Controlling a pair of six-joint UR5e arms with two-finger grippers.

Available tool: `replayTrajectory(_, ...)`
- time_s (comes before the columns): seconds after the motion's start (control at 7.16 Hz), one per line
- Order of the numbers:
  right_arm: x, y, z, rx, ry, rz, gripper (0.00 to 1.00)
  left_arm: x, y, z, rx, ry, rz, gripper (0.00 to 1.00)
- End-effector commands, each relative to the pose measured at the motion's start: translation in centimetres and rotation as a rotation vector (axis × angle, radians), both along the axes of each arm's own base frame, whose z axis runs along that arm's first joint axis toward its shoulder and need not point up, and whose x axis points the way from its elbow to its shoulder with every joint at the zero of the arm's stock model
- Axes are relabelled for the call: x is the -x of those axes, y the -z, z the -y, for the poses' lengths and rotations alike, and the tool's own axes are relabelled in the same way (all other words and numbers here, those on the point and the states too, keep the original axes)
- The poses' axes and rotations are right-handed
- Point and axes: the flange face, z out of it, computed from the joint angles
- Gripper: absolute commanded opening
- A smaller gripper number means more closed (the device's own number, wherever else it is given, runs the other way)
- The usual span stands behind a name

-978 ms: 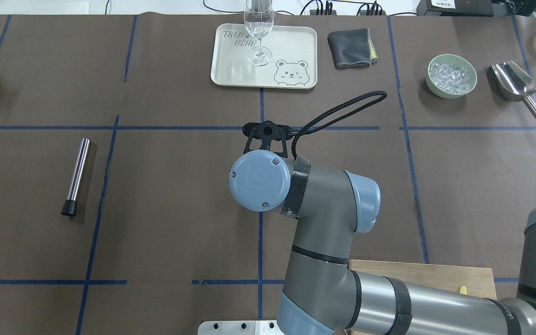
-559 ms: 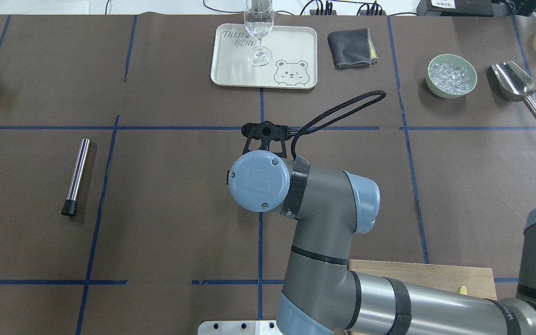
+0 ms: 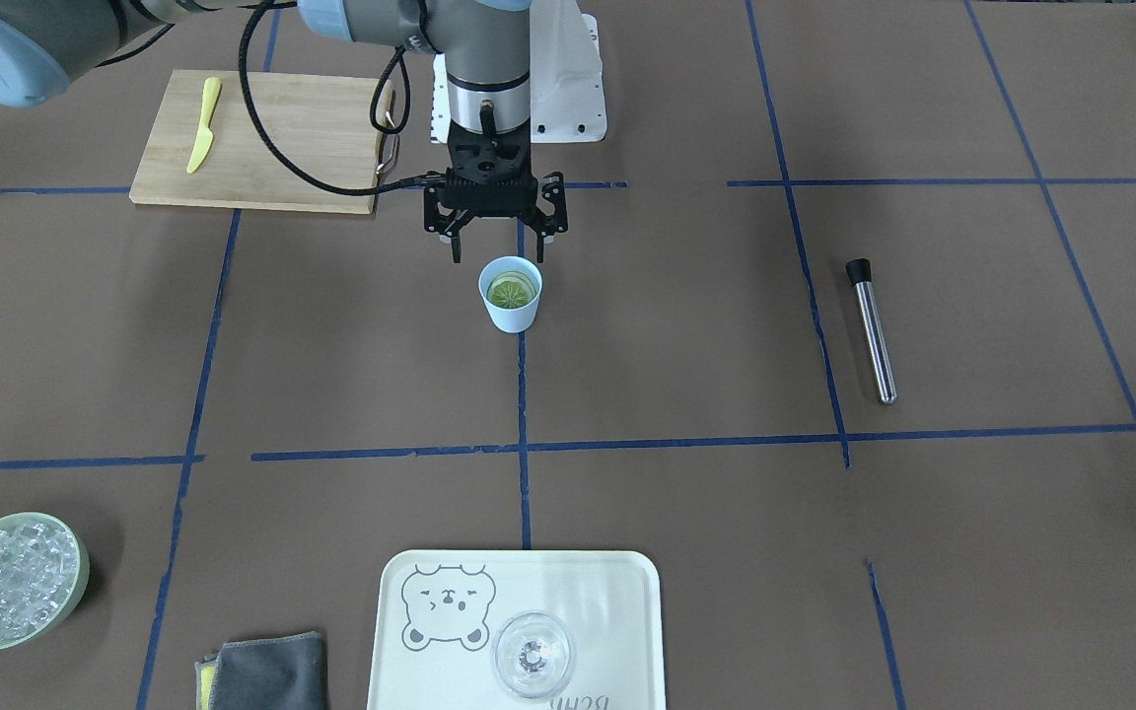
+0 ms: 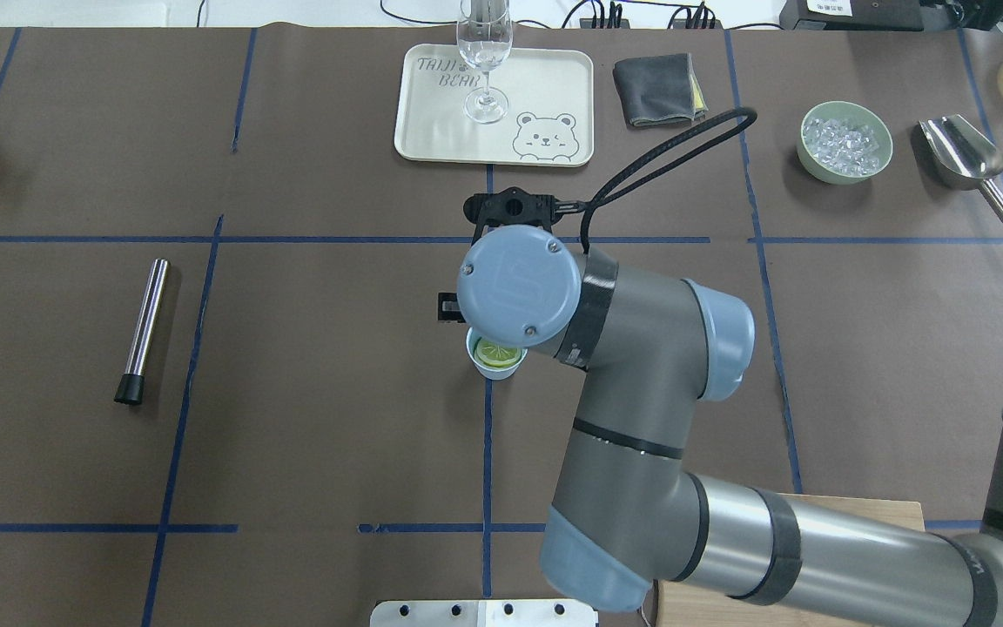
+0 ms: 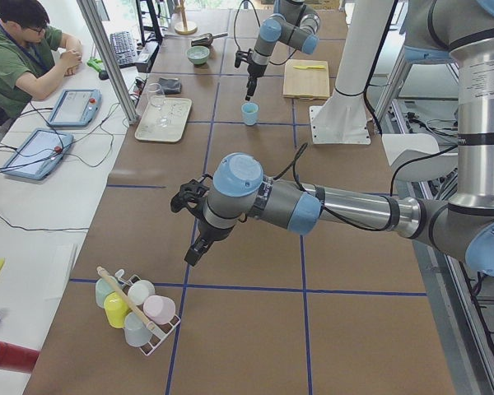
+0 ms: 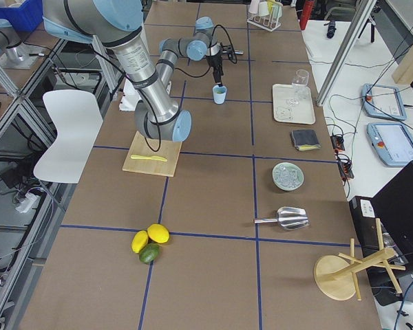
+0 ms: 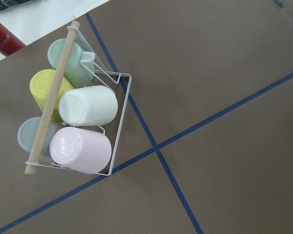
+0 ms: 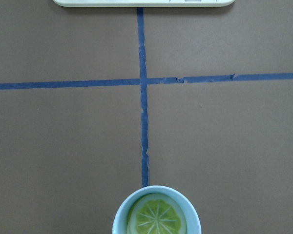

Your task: Squeeze lemon into cup

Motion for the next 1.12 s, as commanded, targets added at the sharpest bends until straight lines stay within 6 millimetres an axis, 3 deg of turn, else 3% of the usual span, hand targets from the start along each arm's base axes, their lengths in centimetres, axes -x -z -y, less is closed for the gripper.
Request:
replayTrajectory(0.0, -8.6, -3.8, 6.4, -0.063, 0.109, -0.041, 1.0, 0.1, 2.2, 1.3, -0.193, 0.0, 0.022, 1.0)
replayTrajectory(0.14, -13.5, -6.3, 9.6, -0.091, 0.154, -0.072, 1.0, -0.1, 2.2, 2.2, -0.287, 0.008, 0.0, 1.0)
replayTrajectory(0.28, -19.2, -8.5, 13.0, -0.099, 0.206, -0.074, 1.0, -1.0, 3.9, 2.7, -0.214, 0.063, -0.117, 1.0)
replayTrajectory(0.42, -25.6, -11.9, 15.8, -0.102, 0.261, -0.072, 1.0, -2.6, 4.5, 3.4, -0.203, 0.053, -0.132, 1.0)
replayTrajectory(0.56, -31.9, -17.2, 17.6, -0.07, 0.288, -0.076, 1.0, -4.3, 5.5, 3.4, -0.21, 0.021, -0.15, 1.0)
replayTrajectory(0.7, -36.9, -23.1, 17.0, -0.047, 0.32, -0.082, 1.0, -8.2, 5.4, 3.9, -0.159, -0.022, -0.176, 1.0)
replayTrajectory(0.84, -42.7, -31.0, 14.6, -0.075, 0.355, -0.121, 1.0, -11.9, 5.0, 4.5, -0.049, -0.004, -0.217, 1.0)
replayTrajectory(0.98, -47.3, -38.2, 11.0, -0.067, 0.345, -0.163, 1.0, -15.0, 6.0, 4.9, -0.013, 0.084, -0.176, 1.0)
